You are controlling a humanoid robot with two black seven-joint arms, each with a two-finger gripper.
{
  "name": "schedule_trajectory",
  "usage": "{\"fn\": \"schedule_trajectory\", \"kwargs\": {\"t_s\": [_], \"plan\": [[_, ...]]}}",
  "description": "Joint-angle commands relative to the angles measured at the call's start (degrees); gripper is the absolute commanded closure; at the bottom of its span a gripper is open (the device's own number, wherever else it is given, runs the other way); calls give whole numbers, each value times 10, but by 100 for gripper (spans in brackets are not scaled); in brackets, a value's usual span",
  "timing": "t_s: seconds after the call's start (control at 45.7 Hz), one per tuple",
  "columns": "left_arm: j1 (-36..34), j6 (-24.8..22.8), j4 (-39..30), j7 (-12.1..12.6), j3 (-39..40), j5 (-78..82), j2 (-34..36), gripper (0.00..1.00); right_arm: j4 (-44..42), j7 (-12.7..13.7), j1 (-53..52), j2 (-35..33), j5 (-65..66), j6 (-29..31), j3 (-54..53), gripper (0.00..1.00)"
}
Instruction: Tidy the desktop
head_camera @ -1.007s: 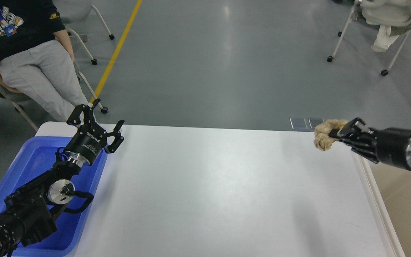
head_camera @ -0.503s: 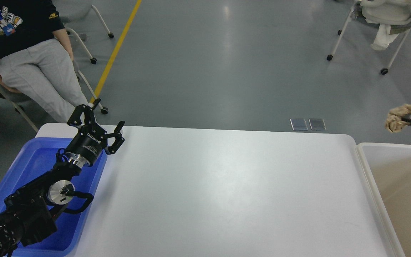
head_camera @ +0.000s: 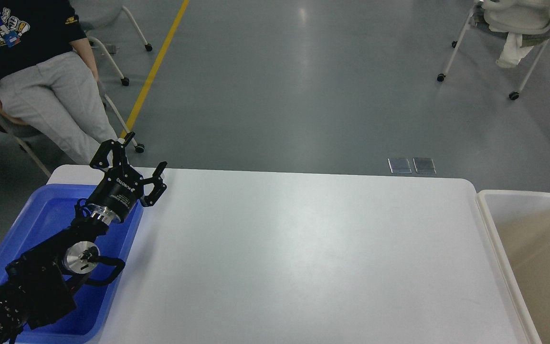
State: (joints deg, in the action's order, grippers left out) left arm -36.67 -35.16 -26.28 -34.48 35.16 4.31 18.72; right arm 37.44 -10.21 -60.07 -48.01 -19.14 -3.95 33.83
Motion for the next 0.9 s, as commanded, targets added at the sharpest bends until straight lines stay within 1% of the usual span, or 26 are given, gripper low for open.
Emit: {"fn": "schedule_trajectory", "kwargs": {"t_s": [0.0,0.044,0.088,0.197,0.328,0.503,0.766,0.788,0.81,0.875], "plan": [[0,0,0,-1,0,0,0,0,-296,47,210,171,-37,-20,-191,100],[0,0,0,-1,0,0,0,0,-346,62,225,207,-24,-18,-231,100],[0,0,0,-1,0,0,0,0,-367,69,232,230,-6,-18,-263,100],[0,0,0,-1,0,-1,0,0,-367,77,240,244,6,-23,-335,100],[0,0,0,-1,0,0,0,0,-367,100,251,254,9,-20,-402,100],[0,0,0,-2,0,-1,0,0,-367,129,251,259,7,-18,-461,100],[0,0,0,-2,0,0,0,0,-367,134,254,259,7,-18,-475,100],[0,0,0,-2,0,-1,0,0,-367,134,254,259,7,-18,-475,96],[0,0,0,-1,0,-1,0,0,-367,134,254,259,7,-18,-475,88],[0,0,0,-2,0,0,0,0,-367,133,253,259,6,-18,-477,56]]}}
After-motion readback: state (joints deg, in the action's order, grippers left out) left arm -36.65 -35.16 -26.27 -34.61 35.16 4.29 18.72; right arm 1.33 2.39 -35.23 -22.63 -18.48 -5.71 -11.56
